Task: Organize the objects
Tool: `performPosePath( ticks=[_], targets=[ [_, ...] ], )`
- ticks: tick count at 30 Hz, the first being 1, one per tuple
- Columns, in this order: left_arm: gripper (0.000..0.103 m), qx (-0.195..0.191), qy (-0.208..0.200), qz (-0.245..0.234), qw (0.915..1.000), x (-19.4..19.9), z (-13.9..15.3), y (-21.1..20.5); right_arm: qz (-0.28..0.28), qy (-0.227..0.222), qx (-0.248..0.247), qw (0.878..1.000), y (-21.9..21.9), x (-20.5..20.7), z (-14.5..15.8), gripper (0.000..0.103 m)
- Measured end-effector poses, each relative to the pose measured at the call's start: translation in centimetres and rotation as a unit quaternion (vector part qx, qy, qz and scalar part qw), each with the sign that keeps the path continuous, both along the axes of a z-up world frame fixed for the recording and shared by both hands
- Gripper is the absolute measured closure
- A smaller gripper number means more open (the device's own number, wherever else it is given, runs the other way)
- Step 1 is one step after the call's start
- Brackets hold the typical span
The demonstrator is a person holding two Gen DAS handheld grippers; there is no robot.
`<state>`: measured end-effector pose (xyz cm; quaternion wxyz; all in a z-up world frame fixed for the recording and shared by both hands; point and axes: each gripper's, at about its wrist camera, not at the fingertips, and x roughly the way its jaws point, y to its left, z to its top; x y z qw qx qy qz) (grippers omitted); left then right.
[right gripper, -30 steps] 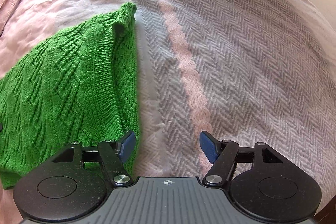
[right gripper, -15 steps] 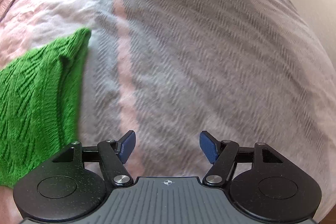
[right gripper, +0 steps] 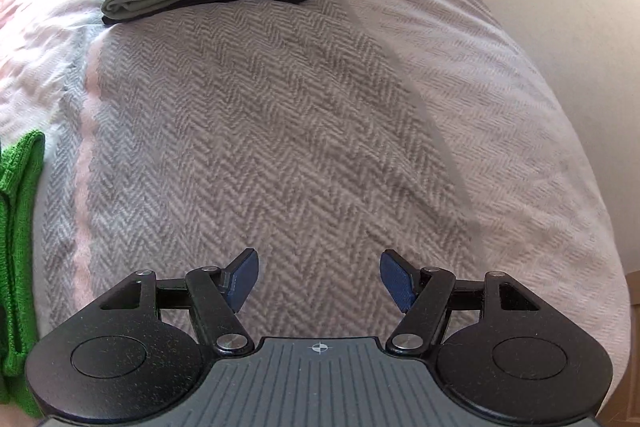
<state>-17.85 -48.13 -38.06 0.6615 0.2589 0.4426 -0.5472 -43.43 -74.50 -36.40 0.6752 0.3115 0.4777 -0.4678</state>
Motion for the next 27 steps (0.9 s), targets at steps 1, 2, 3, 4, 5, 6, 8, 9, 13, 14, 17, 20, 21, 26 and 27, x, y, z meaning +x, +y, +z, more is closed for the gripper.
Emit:
performPosePath(
  ticks=[1,2,3,4,5,6,8,9,13,14,17,20,21,26,27],
  targets=[
    [0.079,-0.013,0.018,0.014,0.9996,0.8,0.7,0.8,0.007,-0.013,0.001,1.000,0.0,0.0,0.1,0.038],
    [0.079,-0.024,0.032,0.028,0.9988,1.6,1.5,1.6,0.016,-0.028,0.001,0.999,0.2,0.2,0.2,0.038],
    [0.079,-0.034,0.036,0.045,0.9978,2.6,2.4,2.5,0.028,-0.047,0.002,0.998,0.3,0.6,0.3,0.038],
    [0.079,-0.043,0.027,0.062,0.9968,3.7,3.4,3.6,0.044,-0.072,0.004,0.996,0.6,1.2,0.5,0.038],
    [0.079,-0.047,0.008,0.075,0.9960,4.8,4.2,4.5,0.061,-0.102,0.007,0.993,0.8,1.8,0.6,0.038],
    [0.078,-0.046,-0.016,0.090,0.9947,5.8,4.8,5.1,0.078,-0.135,0.012,0.988,1.3,2.8,0.7,0.038],
    [0.073,-0.037,-0.049,0.125,0.9902,8.2,5.2,6.3,0.109,-0.204,0.033,0.972,2.0,4.9,0.7,0.038],
    [0.073,-0.026,-0.051,0.146,0.9875,10.0,5.1,6.7,0.123,-0.237,0.048,0.962,2.2,6.3,0.6,0.038],
    [0.073,-0.002,-0.034,0.198,0.9795,14.3,3.3,7.6,0.169,-0.320,0.080,0.929,3.0,12.5,0.0,0.038],
    [0.073,0.000,-0.029,0.206,0.9781,14.9,2.8,7.4,0.179,-0.330,0.081,0.924,3.1,14.1,0.0,0.038],
    [0.073,-0.002,-0.020,0.219,0.9754,16.4,1.8,6.2,0.198,-0.350,0.100,0.910,2.9,18.0,-0.8,0.038],
    [0.073,-0.008,-0.019,0.210,0.9775,17.4,1.1,4.3,0.196,-0.350,0.126,0.907,3.1,20.2,-2.2,0.038],
    [0.073,-0.007,-0.024,0.207,0.9780,17.6,0.9,3.8,0.192,-0.347,0.131,0.909,3.2,20.6,-2.8,0.038],
    [0.074,-0.006,-0.024,0.190,0.9815,18.6,0.4,2.2,0.172,-0.387,0.141,0.895,2.8,21.1,-4.5,0.088],
    [0.075,-0.004,-0.025,0.187,0.9820,18.7,0.4,2.0,0.172,-0.386,0.142,0.895,2.6,21.2,-4.4,0.089]
  ],
)
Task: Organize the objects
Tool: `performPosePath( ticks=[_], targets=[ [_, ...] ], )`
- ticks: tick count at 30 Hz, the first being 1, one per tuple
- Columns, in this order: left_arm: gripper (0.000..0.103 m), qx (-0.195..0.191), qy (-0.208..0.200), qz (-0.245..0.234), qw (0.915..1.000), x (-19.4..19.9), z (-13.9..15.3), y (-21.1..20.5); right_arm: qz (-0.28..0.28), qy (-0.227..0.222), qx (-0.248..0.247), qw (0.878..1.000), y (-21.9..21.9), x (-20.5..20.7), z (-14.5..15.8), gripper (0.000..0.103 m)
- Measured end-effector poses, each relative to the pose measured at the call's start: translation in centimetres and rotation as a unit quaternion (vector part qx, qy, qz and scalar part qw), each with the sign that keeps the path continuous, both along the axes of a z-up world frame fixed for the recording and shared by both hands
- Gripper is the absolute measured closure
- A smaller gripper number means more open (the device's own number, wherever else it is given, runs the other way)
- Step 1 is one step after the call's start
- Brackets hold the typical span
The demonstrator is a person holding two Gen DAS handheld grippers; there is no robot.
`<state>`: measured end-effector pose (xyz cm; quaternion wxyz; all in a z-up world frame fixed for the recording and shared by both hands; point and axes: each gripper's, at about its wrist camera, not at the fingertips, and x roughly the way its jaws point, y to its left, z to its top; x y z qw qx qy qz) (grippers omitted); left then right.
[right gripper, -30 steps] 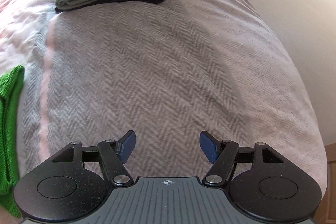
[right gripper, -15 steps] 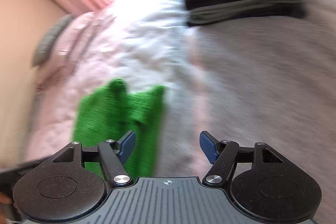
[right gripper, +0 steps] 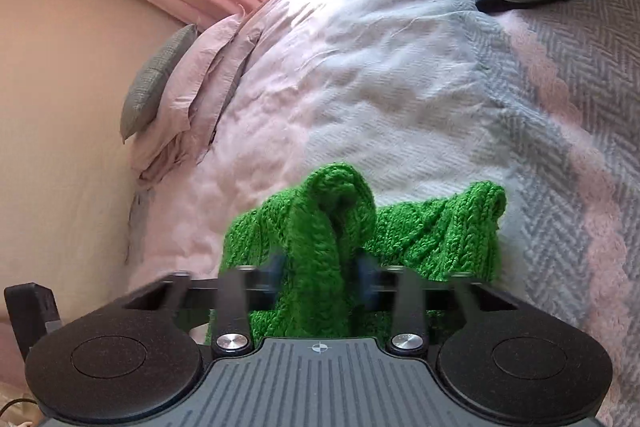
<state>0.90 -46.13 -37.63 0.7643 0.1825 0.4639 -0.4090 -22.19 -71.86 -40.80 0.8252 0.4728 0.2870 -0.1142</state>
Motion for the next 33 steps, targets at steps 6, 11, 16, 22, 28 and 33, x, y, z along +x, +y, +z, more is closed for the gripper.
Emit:
performPosePath(
  ticks=[6,11,16,22,28,33],
  targets=[
    [0.075,-0.022,0.018,-0.060,0.9978,-1.1,2.0,-1.8,-0.059,0.036,-0.013,0.998,-0.1,-2.3,4.1,0.093],
    [0.073,-0.005,-0.011,-0.130,0.9914,-4.5,1.4,-5.0,-0.075,0.123,-0.025,0.989,-1.9,-3.3,2.9,0.091],
    [0.067,0.014,-0.052,-0.117,0.9917,-5.5,0.6,-4.9,-0.083,0.120,0.016,0.989,-3.8,-3.5,0.0,0.066],
    [0.068,0.014,-0.034,-0.103,0.9940,-5.3,1.9,-1.4,-0.067,0.070,0.031,0.995,0.3,-8.5,2.2,0.055],
    [0.074,0.026,0.006,-0.058,0.9980,-6.1,2.1,2.9,-0.031,0.067,0.096,0.993,4.6,-9.8,-0.5,0.099],
    [0.075,0.043,0.001,-0.054,0.9976,-8.4,1.4,4.6,0.001,0.095,0.042,0.995,4.1,-9.5,1.9,0.099]
  ],
)
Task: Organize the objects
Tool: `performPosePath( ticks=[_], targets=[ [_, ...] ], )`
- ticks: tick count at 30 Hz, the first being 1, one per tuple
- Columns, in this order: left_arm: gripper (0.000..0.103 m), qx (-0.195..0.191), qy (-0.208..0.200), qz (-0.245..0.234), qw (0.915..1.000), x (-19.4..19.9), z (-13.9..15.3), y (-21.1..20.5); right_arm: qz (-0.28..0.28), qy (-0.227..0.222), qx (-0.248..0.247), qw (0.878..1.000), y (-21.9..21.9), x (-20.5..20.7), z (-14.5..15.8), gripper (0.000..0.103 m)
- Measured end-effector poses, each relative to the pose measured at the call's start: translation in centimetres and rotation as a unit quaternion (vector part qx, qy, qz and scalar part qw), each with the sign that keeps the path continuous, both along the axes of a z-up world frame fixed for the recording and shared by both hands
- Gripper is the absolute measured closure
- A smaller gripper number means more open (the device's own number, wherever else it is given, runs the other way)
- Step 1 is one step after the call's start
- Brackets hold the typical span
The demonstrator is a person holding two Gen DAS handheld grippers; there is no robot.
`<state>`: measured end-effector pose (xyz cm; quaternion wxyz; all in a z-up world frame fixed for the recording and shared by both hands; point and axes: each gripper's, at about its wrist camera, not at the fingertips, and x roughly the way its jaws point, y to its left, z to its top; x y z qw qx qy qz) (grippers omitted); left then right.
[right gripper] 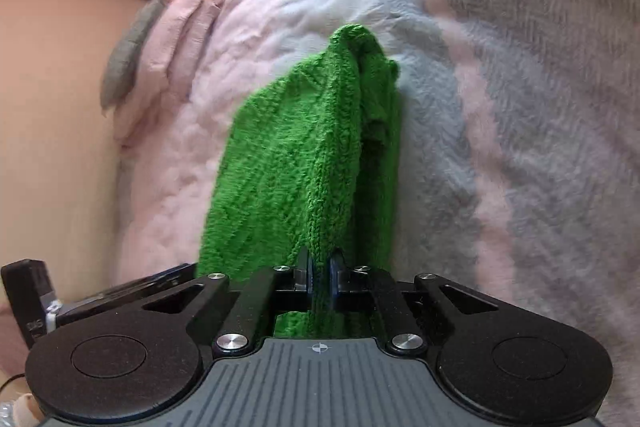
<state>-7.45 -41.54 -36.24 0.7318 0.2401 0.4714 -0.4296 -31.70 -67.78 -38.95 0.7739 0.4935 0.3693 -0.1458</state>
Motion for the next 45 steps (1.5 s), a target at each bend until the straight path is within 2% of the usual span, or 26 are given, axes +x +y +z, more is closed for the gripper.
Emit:
performPosePath(
  ticks=[1,3,4,5,8,9,12,14,16,18,20,22,26,28,31,33,34,36,38,42,45],
  targets=[
    [0.075,0.014,-0.007,-0.005,0.9999,-0.4,-0.8,-0.1,0.009,0.031,-0.014,0.999,0.1,0.5,-0.9,0.099],
    [0.076,0.053,-0.022,-0.003,0.9983,-0.7,-2.6,-0.3,0.026,0.074,-0.017,0.997,0.3,1.7,-2.9,0.090],
    [0.078,0.070,-0.029,-0.001,0.9971,-0.7,-3.1,-0.4,0.020,0.091,-0.024,0.995,0.2,2.0,-3.0,0.075],
    [0.079,0.074,-0.035,0.002,0.9966,-0.6,-3.0,-0.4,0.017,0.103,-0.037,0.994,0.3,2.2,-2.4,0.066],
    [0.079,0.039,-0.045,0.011,0.9982,0.1,-0.7,0.0,0.003,0.107,-0.111,0.988,0.6,2.0,0.9,0.065],
    [0.079,0.025,-0.050,0.011,0.9984,0.4,0.1,-0.1,-0.008,0.100,-0.151,0.983,0.7,1.9,2.2,0.065],
    [0.079,-0.034,-0.070,-0.007,0.9969,0.8,2.6,-1.6,-0.010,0.050,-0.243,0.969,1.0,3.3,4.7,0.065],
    [0.082,-0.067,-0.067,-0.032,0.9950,0.8,3.1,-3.1,0.011,0.033,-0.284,0.958,1.0,5.1,4.8,0.065],
    [0.088,-0.083,-0.065,-0.068,0.9921,0.1,2.2,-4.9,0.031,0.025,-0.301,0.953,1.1,6.9,3.6,0.066],
    [0.091,-0.050,-0.071,-0.097,0.9916,-0.8,-0.6,-6.4,0.065,0.053,-0.301,0.950,1.2,8.4,1.2,0.066],
    [0.091,-0.038,-0.093,-0.111,0.9888,-1.7,-3.3,-7.0,0.080,0.073,-0.297,0.949,1.3,8.9,-1.4,0.066],
    [0.091,-0.032,-0.114,-0.127,0.9848,-2.3,-4.3,-7.3,0.079,0.068,-0.295,0.950,1.0,8.3,-2.3,0.066],
    [0.092,-0.062,-0.069,-0.103,0.9904,-0.8,-2.1,-5.9,0.064,0.072,-0.291,0.952,1.2,7.0,-0.1,0.066],
    [0.092,-0.073,-0.054,-0.096,0.9912,-0.4,-0.8,-4.2,0.058,0.063,-0.290,0.953,2.8,5.8,1.9,0.066],
    [0.092,-0.069,-0.043,-0.104,0.9913,-1.3,0.2,-1.8,0.074,0.039,-0.263,0.961,6.1,4.8,3.2,0.066],
    [0.092,-0.066,-0.032,-0.112,0.9910,-2.3,-0.3,-0.8,0.097,0.040,-0.251,0.962,8.0,4.4,2.4,0.066],
    [0.092,-0.053,-0.035,-0.115,0.9914,-3.0,-1.1,-0.7,0.117,0.055,-0.245,0.961,8.9,4.7,1.3,0.068],
    [0.093,-0.027,-0.056,-0.127,0.9900,-4.0,-2.8,-1.5,0.143,0.092,-0.250,0.953,9.7,5.3,-1.6,0.070],
    [0.093,-0.014,-0.066,-0.125,0.9898,-4.5,-4.1,-2.2,0.152,0.095,-0.256,0.950,9.4,5.5,-2.5,0.070],
    [0.093,-0.021,-0.067,-0.098,0.9928,-4.8,-2.8,-1.2,0.143,0.108,-0.242,0.954,8.6,5.6,-1.5,0.070],
    [0.093,-0.028,-0.049,-0.065,0.9963,-4.9,-0.7,0.7,0.128,0.091,-0.248,0.956,9.2,4.4,0.6,0.070]
  ],
)
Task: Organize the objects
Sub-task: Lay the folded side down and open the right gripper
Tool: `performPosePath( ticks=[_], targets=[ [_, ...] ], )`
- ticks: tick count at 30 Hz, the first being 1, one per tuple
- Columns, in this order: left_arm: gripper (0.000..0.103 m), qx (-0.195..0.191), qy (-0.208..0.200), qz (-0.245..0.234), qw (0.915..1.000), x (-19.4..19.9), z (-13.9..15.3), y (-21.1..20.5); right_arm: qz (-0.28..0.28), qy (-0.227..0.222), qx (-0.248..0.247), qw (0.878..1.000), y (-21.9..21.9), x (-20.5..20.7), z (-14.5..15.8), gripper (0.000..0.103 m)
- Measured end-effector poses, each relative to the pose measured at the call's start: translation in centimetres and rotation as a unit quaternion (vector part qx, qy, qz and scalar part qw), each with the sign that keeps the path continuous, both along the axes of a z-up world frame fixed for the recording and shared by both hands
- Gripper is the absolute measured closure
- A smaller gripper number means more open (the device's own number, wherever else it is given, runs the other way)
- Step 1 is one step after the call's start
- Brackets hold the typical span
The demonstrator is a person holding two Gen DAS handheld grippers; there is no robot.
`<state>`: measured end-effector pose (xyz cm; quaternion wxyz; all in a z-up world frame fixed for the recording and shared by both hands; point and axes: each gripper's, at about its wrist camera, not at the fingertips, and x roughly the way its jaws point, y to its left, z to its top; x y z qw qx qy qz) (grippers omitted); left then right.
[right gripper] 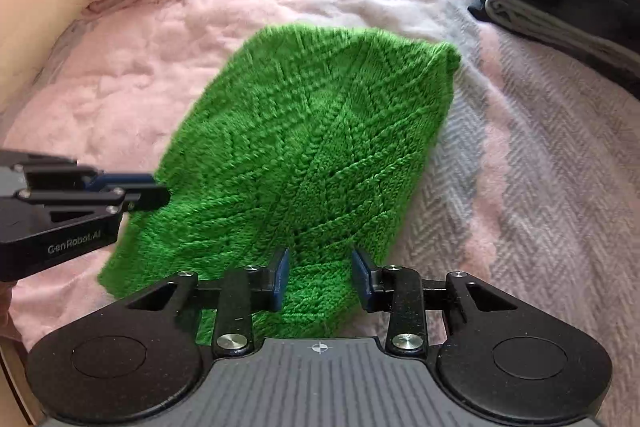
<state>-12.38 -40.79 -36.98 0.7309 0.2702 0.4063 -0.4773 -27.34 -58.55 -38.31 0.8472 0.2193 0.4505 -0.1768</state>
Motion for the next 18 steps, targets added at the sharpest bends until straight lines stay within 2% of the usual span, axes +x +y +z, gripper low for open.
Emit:
performPosePath(
  ticks=[3,7,9,13,18],
  targets=[
    [0.093,0.001,0.020,0.010,0.9997,-0.8,0.5,1.6,0.018,-0.020,0.009,1.000,1.5,-0.8,1.0,0.070],
    [0.092,0.034,0.017,0.027,0.9989,-1.7,-2.3,1.4,0.045,0.021,0.001,0.999,2.7,-0.2,-2.1,0.070],
    [0.092,0.040,0.024,0.053,0.9975,-1.7,-2.5,0.9,0.037,0.025,0.014,0.999,2.2,0.2,-2.0,0.070],
    [0.090,0.067,0.022,0.076,0.9946,-2.2,0.3,0.9,0.010,0.028,0.042,0.999,1.3,-0.3,1.0,0.069],
    [0.086,0.089,0.041,0.099,0.9903,-3.2,5.0,2.4,-0.017,0.026,0.075,0.997,1.6,-2.3,5.2,0.059]
  ],
)
